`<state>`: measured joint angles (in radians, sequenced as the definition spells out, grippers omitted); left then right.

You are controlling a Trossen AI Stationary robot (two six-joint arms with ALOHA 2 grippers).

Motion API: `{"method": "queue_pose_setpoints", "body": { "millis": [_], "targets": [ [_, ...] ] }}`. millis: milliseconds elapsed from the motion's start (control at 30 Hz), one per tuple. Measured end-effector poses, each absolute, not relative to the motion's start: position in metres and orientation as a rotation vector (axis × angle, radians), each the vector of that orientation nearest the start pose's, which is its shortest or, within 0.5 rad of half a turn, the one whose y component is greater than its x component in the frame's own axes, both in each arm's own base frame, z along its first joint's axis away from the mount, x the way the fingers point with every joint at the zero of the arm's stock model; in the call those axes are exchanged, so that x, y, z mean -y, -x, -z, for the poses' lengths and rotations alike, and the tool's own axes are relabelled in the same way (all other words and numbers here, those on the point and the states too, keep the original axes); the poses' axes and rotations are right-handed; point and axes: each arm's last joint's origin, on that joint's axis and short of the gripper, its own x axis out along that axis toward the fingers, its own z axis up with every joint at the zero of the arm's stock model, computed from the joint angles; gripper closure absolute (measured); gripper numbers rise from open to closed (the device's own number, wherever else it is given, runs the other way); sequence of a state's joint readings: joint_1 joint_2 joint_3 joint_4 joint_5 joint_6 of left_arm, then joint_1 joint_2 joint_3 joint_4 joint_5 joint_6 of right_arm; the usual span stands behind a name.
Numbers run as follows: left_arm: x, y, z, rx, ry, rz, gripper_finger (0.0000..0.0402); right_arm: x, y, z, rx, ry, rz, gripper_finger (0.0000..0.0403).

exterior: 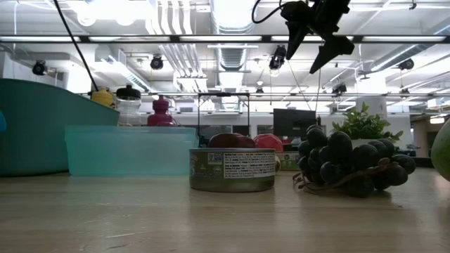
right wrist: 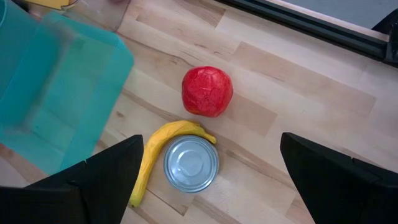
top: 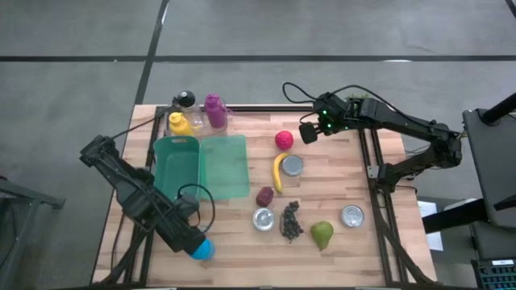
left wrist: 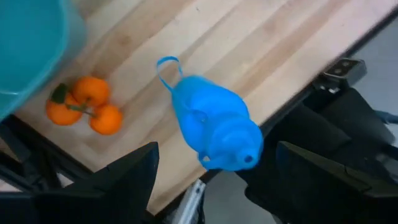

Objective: Pick & Place Food Item
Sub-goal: Put the blue water bottle into the transparent bin

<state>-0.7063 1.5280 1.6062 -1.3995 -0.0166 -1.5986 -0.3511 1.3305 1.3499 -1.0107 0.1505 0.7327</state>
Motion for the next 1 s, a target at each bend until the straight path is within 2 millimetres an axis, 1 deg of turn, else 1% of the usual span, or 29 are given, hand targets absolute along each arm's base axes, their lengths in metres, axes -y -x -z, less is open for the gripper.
{"method": "queue_pose_setpoints", "body": {
  "millis": [200, 300, 433, 633, 867, 1000],
  "targets": [
    [0.183, -0.208, -0.354, -1.337, 0.904, -0.457, 0.007, 0.091, -0.237, -0.344, -0.786, -0.756, 0.807, 0.0025],
    [0.187, -0.208, -0.35, -1.346, 0.924, -0.493, 0.007, 0.091, -0.237, -0.344, -0.786, -0.756, 0.807, 0.0025],
    [0.193, -0.21, -0.345, -1.373, 0.921, -0.511, 0.007, 0.091, -0.237, -0.344, -0.786, -0.756, 0.807, 0.0025],
    [0.196, -0.209, -0.344, -1.38, 0.911, -0.509, 0.007, 0.091, -0.237, -0.344, -0.785, -0.756, 0.807, 0.0025],
    [0.209, -0.217, -0.344, -1.383, 0.895, -0.503, 0.007, 0.091, -0.237, -0.344, -0.786, -0.756, 0.807, 0.0025],
    [0.211, -0.218, -0.342, -1.395, 0.874, -0.528, 0.007, 0.091, -0.237, -0.344, -0.786, -0.756, 0.807, 0.0025]
  ]
}}
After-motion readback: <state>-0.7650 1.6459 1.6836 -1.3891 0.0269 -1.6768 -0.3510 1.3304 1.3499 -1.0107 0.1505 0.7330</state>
